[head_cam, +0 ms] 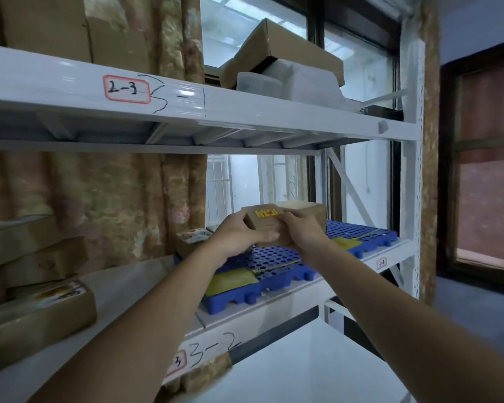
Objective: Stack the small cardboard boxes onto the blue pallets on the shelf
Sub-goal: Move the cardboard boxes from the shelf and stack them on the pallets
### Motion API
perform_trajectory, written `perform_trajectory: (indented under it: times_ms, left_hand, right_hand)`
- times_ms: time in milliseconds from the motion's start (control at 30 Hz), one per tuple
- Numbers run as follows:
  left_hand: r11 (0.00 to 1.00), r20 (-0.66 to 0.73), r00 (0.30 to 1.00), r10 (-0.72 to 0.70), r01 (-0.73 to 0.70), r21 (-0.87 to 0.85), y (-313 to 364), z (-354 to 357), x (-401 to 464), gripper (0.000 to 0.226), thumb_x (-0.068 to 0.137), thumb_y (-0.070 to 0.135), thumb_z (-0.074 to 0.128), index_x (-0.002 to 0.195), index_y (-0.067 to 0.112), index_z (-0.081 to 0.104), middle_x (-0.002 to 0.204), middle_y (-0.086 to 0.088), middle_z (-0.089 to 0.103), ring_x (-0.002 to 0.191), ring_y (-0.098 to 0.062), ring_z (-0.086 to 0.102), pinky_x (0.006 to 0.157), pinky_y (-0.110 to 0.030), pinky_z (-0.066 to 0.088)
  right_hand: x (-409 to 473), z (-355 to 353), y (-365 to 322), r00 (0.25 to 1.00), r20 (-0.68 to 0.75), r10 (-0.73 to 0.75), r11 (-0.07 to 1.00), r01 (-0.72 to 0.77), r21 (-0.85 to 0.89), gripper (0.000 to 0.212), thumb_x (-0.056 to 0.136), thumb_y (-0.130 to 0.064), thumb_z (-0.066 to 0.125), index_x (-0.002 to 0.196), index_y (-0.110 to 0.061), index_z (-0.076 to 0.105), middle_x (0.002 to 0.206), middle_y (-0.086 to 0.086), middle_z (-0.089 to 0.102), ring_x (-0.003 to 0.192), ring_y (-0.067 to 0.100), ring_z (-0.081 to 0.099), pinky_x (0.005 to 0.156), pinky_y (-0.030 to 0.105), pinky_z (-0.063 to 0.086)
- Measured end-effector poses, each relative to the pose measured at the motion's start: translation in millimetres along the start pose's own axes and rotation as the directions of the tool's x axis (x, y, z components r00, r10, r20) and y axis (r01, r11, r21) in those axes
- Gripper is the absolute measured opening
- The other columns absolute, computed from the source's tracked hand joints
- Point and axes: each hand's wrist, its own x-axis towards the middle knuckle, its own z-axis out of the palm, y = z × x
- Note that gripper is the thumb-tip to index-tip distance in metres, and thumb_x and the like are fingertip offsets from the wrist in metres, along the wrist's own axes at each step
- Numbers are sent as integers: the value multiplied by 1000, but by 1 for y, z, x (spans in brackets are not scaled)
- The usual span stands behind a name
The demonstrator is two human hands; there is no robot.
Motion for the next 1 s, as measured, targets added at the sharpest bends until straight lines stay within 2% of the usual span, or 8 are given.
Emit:
perform_trajectory:
  times_ms: [67, 167, 300, 467, 567, 733, 933, 1000]
  left_hand:
    - [998, -22, 999, 29, -28, 51, -3, -2, 15, 57, 74, 32, 92, 125, 23, 68, 110, 8, 74, 102, -12, 69, 80, -25, 53]
    - [991, -57, 998, 34, -26, 129, -12, -1, 39, 54, 74, 37, 91, 122, 22, 70, 108, 11, 72, 99, -8, 65, 82, -27, 52]
    - [979, -133, 990, 52, -24, 205, -22, 0, 69, 46, 70, 42, 92, 108, 26, 71, 107, 10, 72, 96, -11, 67, 96, -39, 55]
    - [916, -210, 978, 19, 67, 396, -30, 0, 93, 68, 68, 52, 90, 123, 26, 61, 121, 5, 60, 109, -20, 62, 94, -44, 56]
    - [849, -245, 970, 13, 118, 515, -28, 2, 102, 70, 72, 58, 84, 128, 25, 60, 126, 5, 60, 112, -19, 60, 96, -43, 54]
    - [796, -258, 966, -22, 173, 580, -25, 9, 115, 83, 75, 61, 81, 142, 17, 59, 144, -2, 59, 124, -23, 58, 104, -39, 48]
    - [745, -262, 962, -76, 230, 627, -34, 18, 118, 80, 81, 58, 77, 144, 12, 58, 146, -3, 58, 126, -23, 57, 94, -29, 44]
    - [748, -254, 961, -104, 244, 617, -39, 18, 118, 81, 80, 58, 78, 143, 11, 58, 143, -3, 60, 123, -22, 59, 97, -32, 47]
  right_hand:
    - [21, 1, 2, 1000, -5, -3, 1000, 2, -19, 13, 101, -24, 55, 108, -18, 64, 112, 9, 67, 107, 32, 66, 94, 53, 57]
    - [50, 1, 7, 1000, 18, -1, 999, 2, -54, 28, 101, -26, 54, 123, -11, 65, 112, 10, 67, 108, 32, 65, 93, 54, 57]
    - [87, -1, 14, 997, 75, 6, 994, 2, -105, 27, 95, -31, 54, 110, -15, 69, 111, 12, 69, 107, 34, 66, 95, 58, 54]
    - [125, 2, 24, 983, 179, -35, 973, 74, -220, 31, 98, -35, 52, 116, -17, 70, 115, 7, 69, 108, 27, 64, 103, 48, 49]
    - [144, 0, 24, 971, 230, -69, 949, 134, -284, 29, 101, -33, 51, 114, -17, 72, 111, 6, 69, 103, 24, 63, 98, 41, 50]
    - [175, -3, 29, 957, 277, -88, 916, 187, -356, 37, 99, -33, 55, 101, -2, 74, 105, 15, 73, 101, 32, 67, 90, 42, 50]
    - [196, -1, 47, 941, 331, -72, 838, 237, -491, 34, 97, -40, 55, 84, -13, 72, 92, 7, 70, 93, 27, 67, 89, 41, 52]
    - [201, 0, 54, 930, 364, -55, 833, 244, -496, 37, 97, -41, 55, 89, -11, 76, 93, 8, 72, 93, 29, 68, 91, 44, 54]
